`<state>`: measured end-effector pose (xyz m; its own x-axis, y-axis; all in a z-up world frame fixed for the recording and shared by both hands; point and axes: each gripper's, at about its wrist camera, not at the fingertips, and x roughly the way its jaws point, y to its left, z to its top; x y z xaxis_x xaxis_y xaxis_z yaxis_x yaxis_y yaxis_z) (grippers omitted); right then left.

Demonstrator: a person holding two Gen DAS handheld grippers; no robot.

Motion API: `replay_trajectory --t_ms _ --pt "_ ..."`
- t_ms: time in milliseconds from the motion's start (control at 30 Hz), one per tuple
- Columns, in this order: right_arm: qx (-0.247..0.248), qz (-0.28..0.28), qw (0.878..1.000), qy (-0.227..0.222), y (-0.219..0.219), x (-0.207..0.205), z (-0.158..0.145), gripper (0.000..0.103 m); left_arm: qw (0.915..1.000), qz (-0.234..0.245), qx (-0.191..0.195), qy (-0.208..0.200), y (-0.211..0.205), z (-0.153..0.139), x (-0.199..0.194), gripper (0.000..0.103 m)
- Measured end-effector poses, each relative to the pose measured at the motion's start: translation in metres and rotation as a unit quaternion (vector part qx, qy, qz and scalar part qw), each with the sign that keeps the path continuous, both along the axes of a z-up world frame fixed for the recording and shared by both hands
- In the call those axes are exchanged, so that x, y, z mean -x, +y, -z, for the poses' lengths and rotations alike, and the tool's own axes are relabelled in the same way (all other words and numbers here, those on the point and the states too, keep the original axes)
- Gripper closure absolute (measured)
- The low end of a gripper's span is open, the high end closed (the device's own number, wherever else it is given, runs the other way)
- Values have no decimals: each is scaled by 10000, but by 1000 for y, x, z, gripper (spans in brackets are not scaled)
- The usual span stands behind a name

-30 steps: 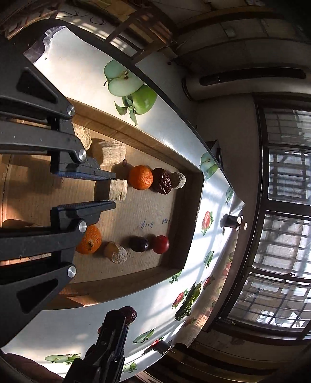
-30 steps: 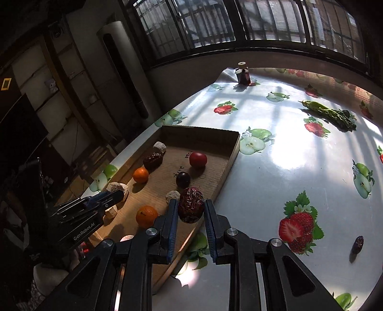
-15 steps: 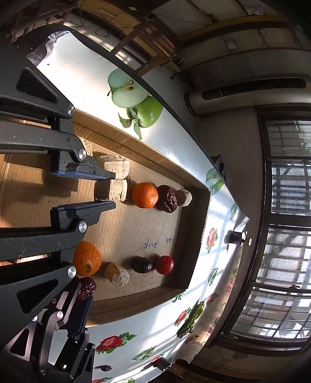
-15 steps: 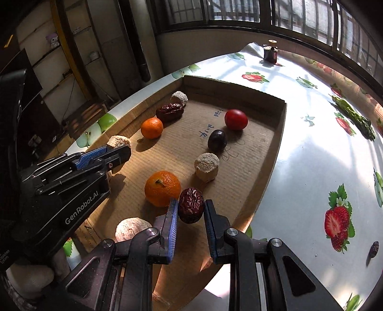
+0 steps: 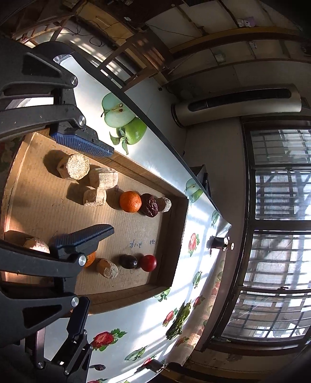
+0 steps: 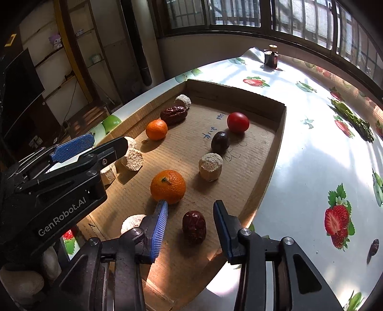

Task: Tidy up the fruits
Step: 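Move both open tools toward the dark plum and orange on the table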

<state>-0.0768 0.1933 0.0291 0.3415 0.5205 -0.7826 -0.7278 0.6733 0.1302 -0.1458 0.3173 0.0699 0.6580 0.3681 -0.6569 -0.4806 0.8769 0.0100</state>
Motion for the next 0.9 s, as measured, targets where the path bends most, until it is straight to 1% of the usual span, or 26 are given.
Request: replay_trajectory --t_ms 167,433,567,733,900 --pt "-117 119 9998 -48 -16 3 -9 55 9998 -10 -161 -116 -9 -13 9 41" --pt "-270 320 9990 -129 -48 10 -19 52 9989 160 -356 -273 -32 -30 19 37" --pt "-356 481 9980 -188 -70 10 -24 52 9980 273 -476 -327 -48 -36 21 33" --pt "-423 770 9959 -208 -101 6 -25 50 9966 436 -587 -382 -67 -42 21 32" --pt "-468 1059 9931 -162 -134 -1 -23 50 9945 588 -720 -479 -87 -49 21 26"
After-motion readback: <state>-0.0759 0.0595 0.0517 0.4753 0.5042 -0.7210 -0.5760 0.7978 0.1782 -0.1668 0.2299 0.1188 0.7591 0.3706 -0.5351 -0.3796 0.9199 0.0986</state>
